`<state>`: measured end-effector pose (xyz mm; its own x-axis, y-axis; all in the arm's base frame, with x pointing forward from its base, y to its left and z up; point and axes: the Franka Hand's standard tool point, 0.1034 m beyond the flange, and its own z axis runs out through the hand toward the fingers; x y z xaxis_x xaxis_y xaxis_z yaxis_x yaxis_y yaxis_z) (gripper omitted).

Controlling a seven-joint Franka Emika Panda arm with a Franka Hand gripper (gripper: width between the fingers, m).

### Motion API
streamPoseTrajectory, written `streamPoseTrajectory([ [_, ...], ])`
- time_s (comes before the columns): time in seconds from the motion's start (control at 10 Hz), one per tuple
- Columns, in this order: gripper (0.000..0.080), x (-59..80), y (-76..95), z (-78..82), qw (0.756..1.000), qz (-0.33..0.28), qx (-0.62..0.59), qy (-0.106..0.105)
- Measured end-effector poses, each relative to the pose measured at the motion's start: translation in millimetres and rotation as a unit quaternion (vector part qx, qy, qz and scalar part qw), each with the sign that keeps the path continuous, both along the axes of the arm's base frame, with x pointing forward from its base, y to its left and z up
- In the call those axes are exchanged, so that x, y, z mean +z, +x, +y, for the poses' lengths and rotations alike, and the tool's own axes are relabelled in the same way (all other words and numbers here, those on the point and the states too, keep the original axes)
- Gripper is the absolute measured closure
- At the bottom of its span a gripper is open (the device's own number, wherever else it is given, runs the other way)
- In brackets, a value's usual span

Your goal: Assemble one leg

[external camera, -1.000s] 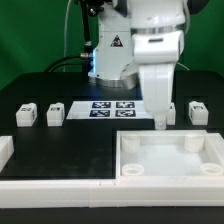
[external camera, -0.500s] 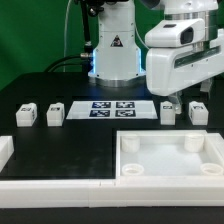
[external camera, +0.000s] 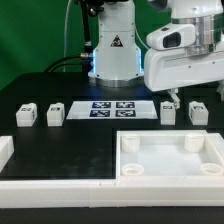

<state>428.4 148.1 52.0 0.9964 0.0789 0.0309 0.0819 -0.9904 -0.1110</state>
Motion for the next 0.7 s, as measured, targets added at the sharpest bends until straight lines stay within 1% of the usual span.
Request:
streamPoseTrajectory([
  [0.1, 0.015, -5.8, -1.6, -1.9, 1.0, 0.002, -0.029, 0.006],
  [0.5, 0.015, -4.7, -1.5, -0.7, 1.0, 0.01, -0.012, 0.005],
  [0.6, 0.015, -5.8, -17.0, 4.4, 0.997, 0.077, -0.019, -0.005],
  [0.7, 0.015, -2.5, -21.8, 12.1, 0.99, 0.14, -0.015, -0.013],
])
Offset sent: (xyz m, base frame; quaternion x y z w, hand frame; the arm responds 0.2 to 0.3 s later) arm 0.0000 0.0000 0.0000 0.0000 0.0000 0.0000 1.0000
